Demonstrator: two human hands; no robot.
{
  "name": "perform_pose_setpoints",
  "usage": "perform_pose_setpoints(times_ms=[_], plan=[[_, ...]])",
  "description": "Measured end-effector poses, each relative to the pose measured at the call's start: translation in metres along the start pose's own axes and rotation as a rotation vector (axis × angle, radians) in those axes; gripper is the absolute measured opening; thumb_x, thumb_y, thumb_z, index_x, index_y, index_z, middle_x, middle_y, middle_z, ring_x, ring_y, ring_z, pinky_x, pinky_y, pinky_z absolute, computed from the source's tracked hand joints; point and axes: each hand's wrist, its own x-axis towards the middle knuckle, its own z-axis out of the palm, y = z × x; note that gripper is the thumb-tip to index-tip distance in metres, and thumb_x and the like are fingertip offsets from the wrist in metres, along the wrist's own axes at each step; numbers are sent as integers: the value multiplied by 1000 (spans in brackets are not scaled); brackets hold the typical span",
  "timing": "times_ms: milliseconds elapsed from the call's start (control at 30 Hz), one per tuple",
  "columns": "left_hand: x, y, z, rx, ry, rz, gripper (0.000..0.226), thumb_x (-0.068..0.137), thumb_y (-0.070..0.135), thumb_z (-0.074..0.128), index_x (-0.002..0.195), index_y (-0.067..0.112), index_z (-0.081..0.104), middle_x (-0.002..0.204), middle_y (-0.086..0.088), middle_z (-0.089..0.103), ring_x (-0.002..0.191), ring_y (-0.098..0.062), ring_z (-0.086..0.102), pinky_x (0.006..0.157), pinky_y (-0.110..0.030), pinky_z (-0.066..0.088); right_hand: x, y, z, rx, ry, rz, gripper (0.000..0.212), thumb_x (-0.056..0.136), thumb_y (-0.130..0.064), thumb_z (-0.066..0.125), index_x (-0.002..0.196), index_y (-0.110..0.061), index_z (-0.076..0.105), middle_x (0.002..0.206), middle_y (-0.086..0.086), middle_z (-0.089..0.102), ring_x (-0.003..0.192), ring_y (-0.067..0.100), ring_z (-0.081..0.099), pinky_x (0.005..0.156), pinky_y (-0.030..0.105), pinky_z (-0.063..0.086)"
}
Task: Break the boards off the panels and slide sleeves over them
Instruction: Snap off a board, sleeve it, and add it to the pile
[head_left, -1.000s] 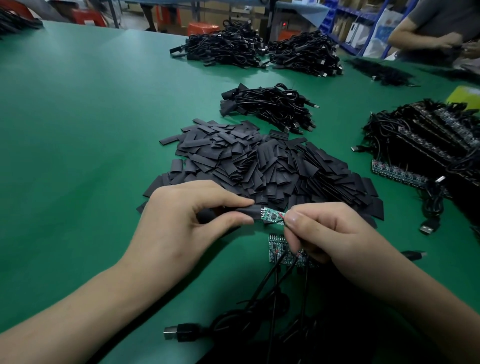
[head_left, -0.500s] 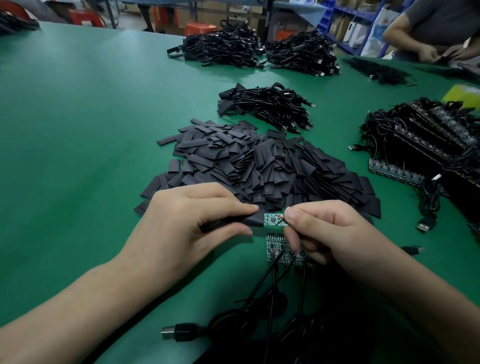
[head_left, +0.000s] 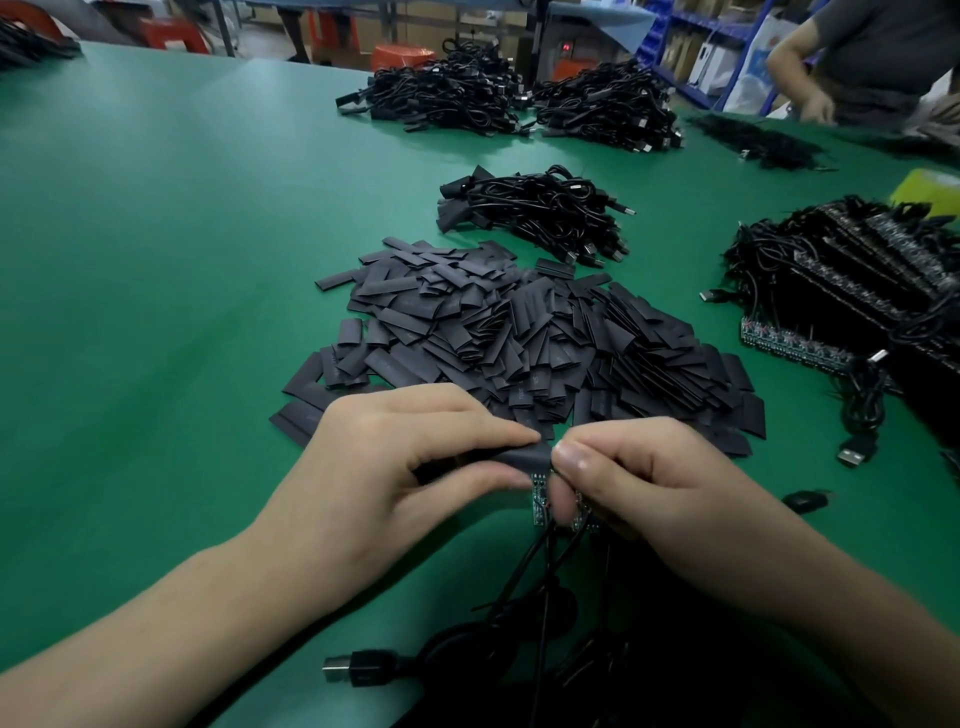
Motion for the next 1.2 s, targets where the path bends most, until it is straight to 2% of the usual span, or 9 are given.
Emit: perform_pose_setpoints(times_ms=[200,367,500,667,767,867,1033,1133,1200], plan=[[0,3,2,-7,18,26,24,89,29,72,108,17,79,93,9,70,86,-2,66,80,-16,49,-1,-3,0,16,1,0,38,97,-54,44,81,-32,71,51,-10,35,46,5,31,47,20,27],[0,6,2,1,66,50,21,91,28,71,107,16,78,93,7,69,86,-4,66,80,-17,49,0,-2,-2,32,-6,-38,42,97,-58,43,82,-31,71,53,-9,34,48,5,32,48,19,27],[1,8,0,-53,92,35,19,89,24,72,106,19,77,92,7,69,86,-8,67,77,-20,50,1,-2,-7,158,-86,-34,42,96,-58,44,80,-30,71,56,-7,38,52,17,35,49,29,30],[1,10,1,-91,72,28,19,88,22,73,106,19,77,91,7,69,86,-7,67,78,-18,49,0,-3,-9,209,-119,-59,39,96,-55,45,78,-31,71,57,-7,40,51,13,37,49,27,31],[1,9,1,-68,66,36,20,87,23,73,106,17,78,90,7,69,85,-4,66,78,-16,47,0,-5,-6,191,-105,-44,41,95,-58,45,79,-30,71,57,5,37,52,29,34,50,40,29],[1,8,1,-44,64,48,20,87,24,73,104,15,78,90,7,69,84,-3,65,78,-16,48,0,-7,-3,187,-105,-37,42,95,-59,44,80,-30,71,59,15,36,53,34,33,51,45,28],[2,10,2,-36,108,22,18,88,25,73,103,17,79,91,8,70,84,-4,67,77,-17,49,0,-6,-2,184,-39,-58,39,94,-58,46,86,-31,73,58,4,38,53,29,34,50,40,29],[2,10,1,-45,137,-12,18,86,27,74,102,20,79,90,11,70,83,-3,66,77,-16,49,0,-5,-3,125,97,-95,28,95,-50,53,90,-28,70,62,-4,42,55,12,37,50,21,31],[2,9,1,-38,146,-19,18,86,27,75,101,20,79,91,10,71,84,-3,67,77,-16,49,-1,-5,-3,126,132,-101,22,96,-42,56,86,-27,70,62,-9,43,56,5,38,52,16,33]])
